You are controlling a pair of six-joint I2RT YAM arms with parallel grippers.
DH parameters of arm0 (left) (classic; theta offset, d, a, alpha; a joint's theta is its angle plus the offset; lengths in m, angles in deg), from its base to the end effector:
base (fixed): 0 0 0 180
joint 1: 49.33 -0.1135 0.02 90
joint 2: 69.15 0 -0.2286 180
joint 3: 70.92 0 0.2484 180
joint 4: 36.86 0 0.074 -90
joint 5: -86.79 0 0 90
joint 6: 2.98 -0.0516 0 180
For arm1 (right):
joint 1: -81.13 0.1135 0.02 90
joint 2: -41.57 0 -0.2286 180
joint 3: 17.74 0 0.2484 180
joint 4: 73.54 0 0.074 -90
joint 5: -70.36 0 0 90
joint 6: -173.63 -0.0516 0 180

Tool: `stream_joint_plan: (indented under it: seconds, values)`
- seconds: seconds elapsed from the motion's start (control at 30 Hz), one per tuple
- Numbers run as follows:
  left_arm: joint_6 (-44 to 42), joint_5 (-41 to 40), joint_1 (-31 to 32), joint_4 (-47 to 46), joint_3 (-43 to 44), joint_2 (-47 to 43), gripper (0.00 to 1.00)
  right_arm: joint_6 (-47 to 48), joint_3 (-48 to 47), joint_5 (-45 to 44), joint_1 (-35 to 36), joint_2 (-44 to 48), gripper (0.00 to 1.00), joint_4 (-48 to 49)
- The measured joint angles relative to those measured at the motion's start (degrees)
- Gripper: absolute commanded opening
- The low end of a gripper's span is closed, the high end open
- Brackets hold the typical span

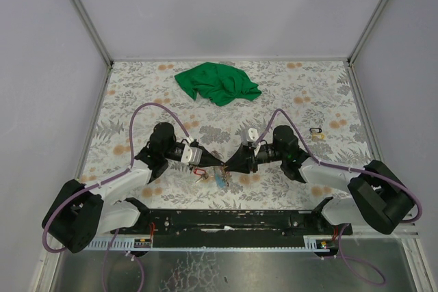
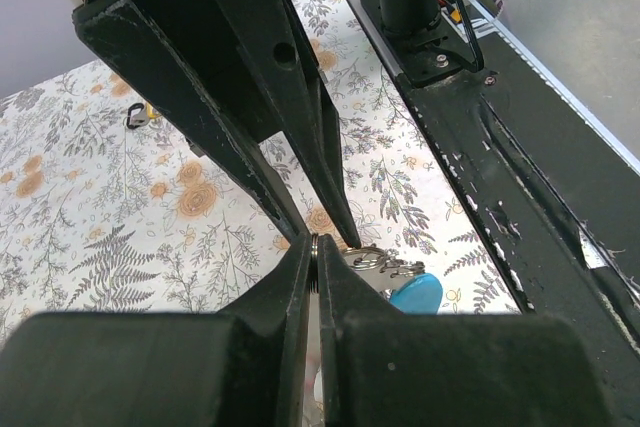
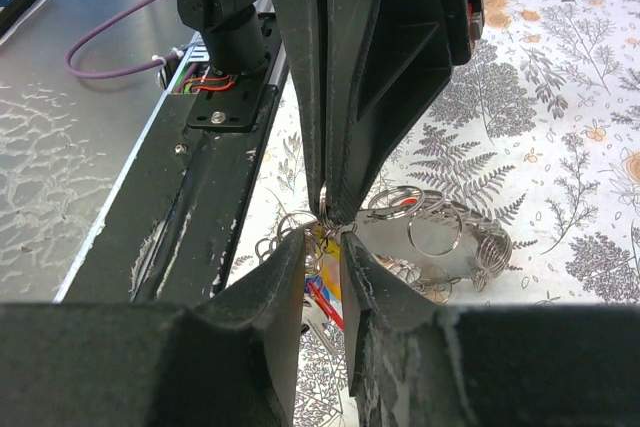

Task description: Put the keys on the keyring

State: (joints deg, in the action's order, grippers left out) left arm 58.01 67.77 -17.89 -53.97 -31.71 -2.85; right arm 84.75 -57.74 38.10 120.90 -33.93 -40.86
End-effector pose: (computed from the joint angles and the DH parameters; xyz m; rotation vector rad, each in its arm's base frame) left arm 0.1782 -0.1661 0.1940 1.5299 0.8436 -1.0953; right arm 0.1769 0.2040 0.1856 -1.3167 1.1798 1.3076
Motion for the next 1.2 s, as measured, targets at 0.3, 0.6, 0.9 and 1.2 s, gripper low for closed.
stream_joint_plan:
  seconds: [0.3, 0.6, 0.9, 1.2]
  values:
    - [0.48, 0.0, 0.0, -0.15, 0.0, 0.0, 0.0, -1.16, 0.11, 0.0, 0.0, -0.57, 0.2, 0.44]
    - [0.81, 0.0, 0.0, -0.17, 0.0, 0.0, 0.0, -2.97, 0.39, -0.02, 0.0, -0.57, 0.01, 0.42]
    - [0.87, 0.02, 0.0, -0.61, 0.0, 0.0, 0.0, -9.6, 0.44, -1.9, 0.0, -0.57, 0.0, 2.93]
    - [1.01, -0.13, 0.04, -1.46, 0.0, 0.0, 0.0, -15.41, -0.72, -8.13, 0.02, -0.5, 0.0, -1.03]
